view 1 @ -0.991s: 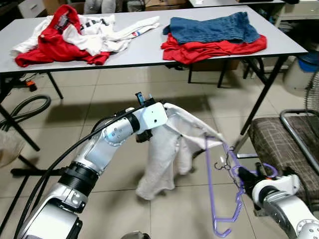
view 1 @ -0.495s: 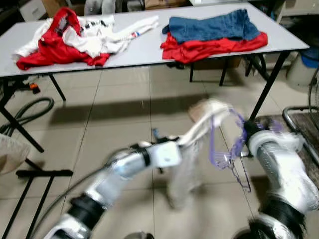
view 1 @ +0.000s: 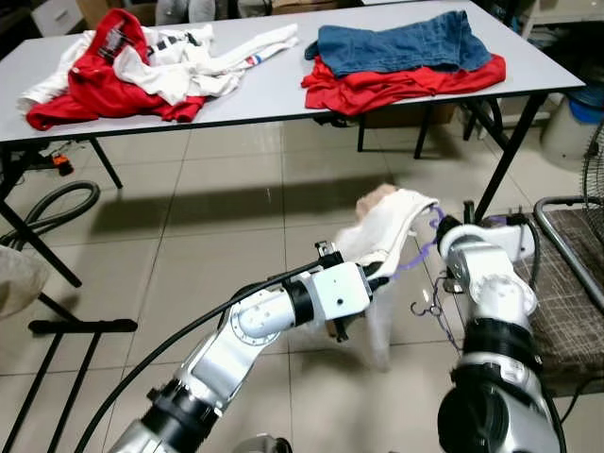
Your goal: Hang hanger
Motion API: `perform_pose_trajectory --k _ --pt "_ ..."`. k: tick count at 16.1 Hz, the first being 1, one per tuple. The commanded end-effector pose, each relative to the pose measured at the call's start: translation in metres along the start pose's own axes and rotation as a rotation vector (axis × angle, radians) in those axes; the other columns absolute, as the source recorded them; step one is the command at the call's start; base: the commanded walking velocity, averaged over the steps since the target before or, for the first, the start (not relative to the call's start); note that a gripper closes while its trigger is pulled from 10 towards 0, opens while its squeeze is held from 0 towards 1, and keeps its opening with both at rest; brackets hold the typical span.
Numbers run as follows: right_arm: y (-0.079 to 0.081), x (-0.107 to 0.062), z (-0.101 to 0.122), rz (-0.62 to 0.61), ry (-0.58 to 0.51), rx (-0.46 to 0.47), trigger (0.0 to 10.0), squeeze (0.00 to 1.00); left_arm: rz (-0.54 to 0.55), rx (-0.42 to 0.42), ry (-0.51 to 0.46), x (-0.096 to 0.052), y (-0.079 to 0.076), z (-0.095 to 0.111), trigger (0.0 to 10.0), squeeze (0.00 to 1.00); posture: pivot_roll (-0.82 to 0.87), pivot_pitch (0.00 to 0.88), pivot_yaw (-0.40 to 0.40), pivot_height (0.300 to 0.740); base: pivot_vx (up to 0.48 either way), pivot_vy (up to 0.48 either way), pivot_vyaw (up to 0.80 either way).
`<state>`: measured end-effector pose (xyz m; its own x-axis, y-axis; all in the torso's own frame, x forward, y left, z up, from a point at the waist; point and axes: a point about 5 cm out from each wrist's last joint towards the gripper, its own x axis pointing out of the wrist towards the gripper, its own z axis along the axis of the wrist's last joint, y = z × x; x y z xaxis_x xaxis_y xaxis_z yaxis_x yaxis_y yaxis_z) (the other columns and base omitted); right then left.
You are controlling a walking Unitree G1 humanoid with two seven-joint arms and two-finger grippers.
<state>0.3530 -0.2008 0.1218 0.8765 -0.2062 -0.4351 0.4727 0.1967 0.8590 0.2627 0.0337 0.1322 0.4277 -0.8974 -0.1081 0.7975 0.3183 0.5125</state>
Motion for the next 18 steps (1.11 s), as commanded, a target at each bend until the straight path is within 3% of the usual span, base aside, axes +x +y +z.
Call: perform_pose_trajectory --k 1,6,11,13,16,18 --pt "0.004 0.003 0.023 0.000 -0.114 0.033 10.0 0.00 -0.050 0.013 -0.043 -0.003 -0.004 0.009 10.0 0.00 0.02 0.058 0.070 0.740 0.000 0.000 0.00" --pt "0.010 0.012 0.036 -0.016 -0.196 0.043 10.0 0.00 -0.133 -0.027 -0.044 -0.008 -0.013 0.015 10.0 0.00 0.03 0.063 0.058 0.740 0.000 0.000 0.00" --pt "0.007 0.016 0.013 -0.031 -0.165 -0.040 10.0 0.00 -0.066 -0.359 -0.247 0.019 -0.004 0.059 10.0 0.00 0.03 0.057 0.054 0.740 0.000 0.000 0.00" --pt "0.004 0.015 -0.001 -0.024 -0.142 -0.102 10.0 0.00 0.048 -0.477 -0.292 0.030 0.017 0.070 10.0 0.00 0.03 0.051 0.057 0.740 0.000 0.000 0.00" --pt "0.000 0.011 -0.020 0.005 -0.071 -0.168 10.0 0.00 0.167 -0.490 -0.264 0.032 0.044 0.067 10.0 0.00 0.03 0.046 0.059 0.740 0.000 0.000 0.00" --pt "0.002 0.006 -0.024 0.046 -0.032 -0.144 10.0 0.00 0.192 -0.376 -0.182 0.029 0.052 0.059 10.0 0.00 0.03 0.045 0.063 0.740 0.000 0.000 0.00"
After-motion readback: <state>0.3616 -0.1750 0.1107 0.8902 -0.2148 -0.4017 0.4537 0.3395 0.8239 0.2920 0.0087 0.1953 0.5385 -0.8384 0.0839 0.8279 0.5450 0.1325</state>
